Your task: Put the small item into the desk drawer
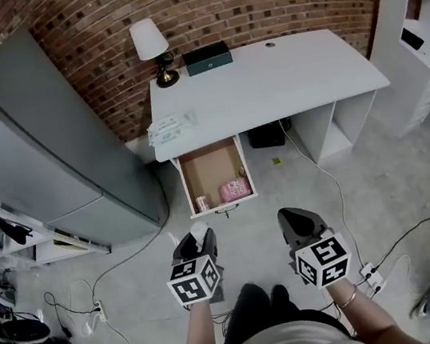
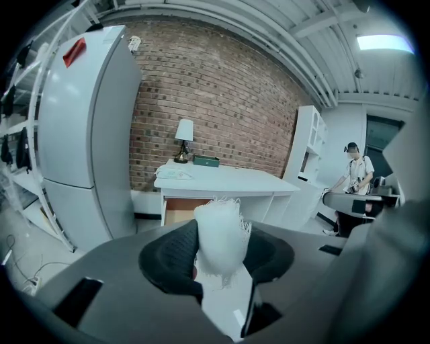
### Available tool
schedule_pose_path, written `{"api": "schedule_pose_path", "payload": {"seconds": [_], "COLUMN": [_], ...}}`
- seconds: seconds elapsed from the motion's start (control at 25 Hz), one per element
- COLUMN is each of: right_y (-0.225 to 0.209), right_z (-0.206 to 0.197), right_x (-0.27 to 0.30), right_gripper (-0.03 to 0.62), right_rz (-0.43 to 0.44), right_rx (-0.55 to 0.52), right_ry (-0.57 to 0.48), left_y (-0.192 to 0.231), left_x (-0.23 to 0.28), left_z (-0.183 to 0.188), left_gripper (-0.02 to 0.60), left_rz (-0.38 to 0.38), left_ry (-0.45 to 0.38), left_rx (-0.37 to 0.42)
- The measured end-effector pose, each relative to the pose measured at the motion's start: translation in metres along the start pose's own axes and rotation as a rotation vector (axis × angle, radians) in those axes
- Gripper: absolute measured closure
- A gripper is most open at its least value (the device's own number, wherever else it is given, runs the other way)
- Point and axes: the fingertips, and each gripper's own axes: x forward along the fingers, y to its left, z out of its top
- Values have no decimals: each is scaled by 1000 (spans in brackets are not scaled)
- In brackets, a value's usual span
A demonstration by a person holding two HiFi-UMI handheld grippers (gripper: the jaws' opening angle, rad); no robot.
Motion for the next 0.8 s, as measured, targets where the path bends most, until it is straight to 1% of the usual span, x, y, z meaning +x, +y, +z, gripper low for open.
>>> {"api": "schedule_pose_path", "payload": {"seconds": [0.16,0.32,0.48,0.64,0.8], "right_y": [-9,-18,-25,-36,-45], "right_z": [1,6,17,30,45], "right_x": [16,50,95,148,198], "right_gripper": [586,586,586,586,586], "right_rz": [1,-10,-34,-74,-112], "right_rx": [12,14,16,24,37], "right_ry": [11,22,24,35,42], "left_y": [5,21,46,75,102], "left_x": [21,56,100,148,195], "left_z": [6,17,35,57,81], "left_gripper": [396,396,396,396,396], "left_rz": [1,-9,-32,-60,-83], "left_ry": [15,31,46,63,89], "left_rx": [12,4,13,8,23]}}
